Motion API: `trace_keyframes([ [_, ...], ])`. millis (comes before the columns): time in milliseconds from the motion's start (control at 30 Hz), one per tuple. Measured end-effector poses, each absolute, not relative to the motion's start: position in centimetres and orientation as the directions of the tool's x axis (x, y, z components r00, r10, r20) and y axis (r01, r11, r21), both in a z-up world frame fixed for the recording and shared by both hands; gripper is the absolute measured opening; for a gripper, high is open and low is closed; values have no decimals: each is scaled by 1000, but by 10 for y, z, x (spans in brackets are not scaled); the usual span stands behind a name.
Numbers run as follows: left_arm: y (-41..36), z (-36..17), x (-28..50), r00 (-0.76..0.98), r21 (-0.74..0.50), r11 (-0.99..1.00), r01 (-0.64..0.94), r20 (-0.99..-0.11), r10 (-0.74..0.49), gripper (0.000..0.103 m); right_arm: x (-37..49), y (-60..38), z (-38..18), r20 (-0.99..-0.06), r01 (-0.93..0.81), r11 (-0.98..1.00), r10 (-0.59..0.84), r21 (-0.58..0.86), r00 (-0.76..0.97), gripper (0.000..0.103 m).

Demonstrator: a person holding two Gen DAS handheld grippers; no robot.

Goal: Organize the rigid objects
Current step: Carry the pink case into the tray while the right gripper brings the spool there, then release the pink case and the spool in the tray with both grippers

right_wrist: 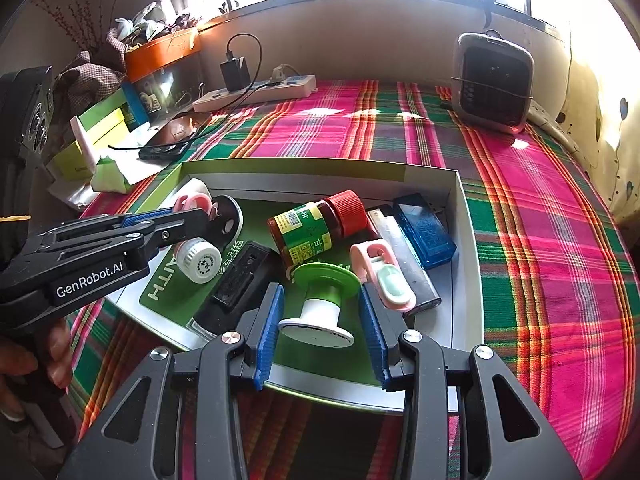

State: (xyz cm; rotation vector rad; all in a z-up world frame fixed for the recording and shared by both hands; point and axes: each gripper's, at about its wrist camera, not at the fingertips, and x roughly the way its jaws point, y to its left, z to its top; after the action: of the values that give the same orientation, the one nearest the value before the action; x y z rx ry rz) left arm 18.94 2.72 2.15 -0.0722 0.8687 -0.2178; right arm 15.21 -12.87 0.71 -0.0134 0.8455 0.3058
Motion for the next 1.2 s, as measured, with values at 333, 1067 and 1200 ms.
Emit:
trace_keyframes([
  [333,28,22,189,624,-157,975,157,-749,-221,17,152,-129,6,-738,-269,956,264,116,621,40],
  [1067,26,27,175,632,-144,977,155,-746,-210,25,145,-134,12,-728,-239,964,248,119,639,51],
  [1200,25,31,168,636,-139,978,154,-743,-206,26,142,-137,16,-719,-229,966,246,123,650,51],
])
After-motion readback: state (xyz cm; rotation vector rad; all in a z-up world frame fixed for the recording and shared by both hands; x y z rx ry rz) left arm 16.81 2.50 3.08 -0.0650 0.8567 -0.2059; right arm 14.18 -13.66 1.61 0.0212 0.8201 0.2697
